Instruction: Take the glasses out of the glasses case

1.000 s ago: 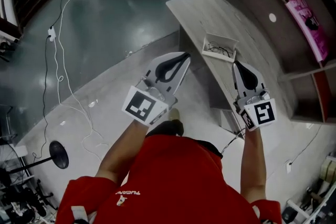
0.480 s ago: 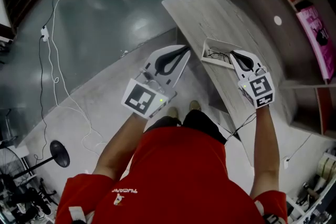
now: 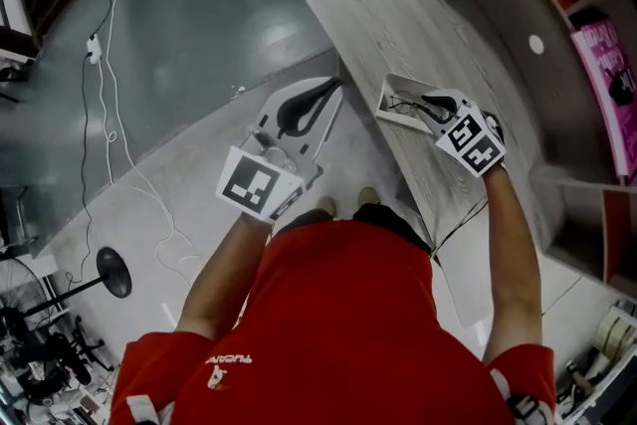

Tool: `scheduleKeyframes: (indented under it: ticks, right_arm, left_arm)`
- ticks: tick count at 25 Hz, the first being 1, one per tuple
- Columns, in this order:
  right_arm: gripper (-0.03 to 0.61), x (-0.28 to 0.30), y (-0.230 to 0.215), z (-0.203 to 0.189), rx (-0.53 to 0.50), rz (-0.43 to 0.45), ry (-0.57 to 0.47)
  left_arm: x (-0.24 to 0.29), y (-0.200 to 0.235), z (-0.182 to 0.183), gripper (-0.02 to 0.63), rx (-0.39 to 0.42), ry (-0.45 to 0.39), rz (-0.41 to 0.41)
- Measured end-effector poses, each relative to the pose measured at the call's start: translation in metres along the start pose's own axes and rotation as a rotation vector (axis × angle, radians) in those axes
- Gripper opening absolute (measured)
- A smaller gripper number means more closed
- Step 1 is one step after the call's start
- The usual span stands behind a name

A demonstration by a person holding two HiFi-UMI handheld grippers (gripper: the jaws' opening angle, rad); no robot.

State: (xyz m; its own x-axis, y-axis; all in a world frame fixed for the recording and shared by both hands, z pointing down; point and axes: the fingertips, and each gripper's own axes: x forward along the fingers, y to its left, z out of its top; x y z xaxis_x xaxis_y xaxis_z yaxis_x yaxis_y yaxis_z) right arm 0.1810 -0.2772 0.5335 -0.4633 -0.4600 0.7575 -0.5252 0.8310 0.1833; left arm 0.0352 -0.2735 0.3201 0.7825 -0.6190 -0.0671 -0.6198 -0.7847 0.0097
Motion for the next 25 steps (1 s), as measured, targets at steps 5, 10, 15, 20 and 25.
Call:
scheduleKeyframes:
  ticks: [5, 10, 15, 20, 25]
  right_arm:
    - [0.096, 0.02, 0.004, -0.02, -0.017, 0.056, 0.084]
    - [0.118, 0.036, 0.005, -0.037, -0.03, 0.087, 0.165]
    - [0.13, 0.046, 0.002, -0.045, -0.04, 0.1, 0.213]
    - [0.13, 0.054, 0.001, -0.049, -0.042, 0.138, 0.248]
    - [0.093, 0.058, 0.007, -0.05, -0.077, 0.212, 0.258]
  left_arm:
    - [-0.001, 0.0, -0.008, 0.014, -0.002, 0.03, 0.025]
    - [0.0, -0.007, -0.013, 0.014, 0.001, 0.055, 0.026]
    - [-0.003, -0.009, -0.017, 0.014, 0.004, 0.065, 0.032]
    - [-0.006, -0.011, -0.023, 0.014, 0.008, 0.101, 0.025]
    - [-0.009, -0.014, -0.031, 0.014, 0.002, 0.14, 0.007]
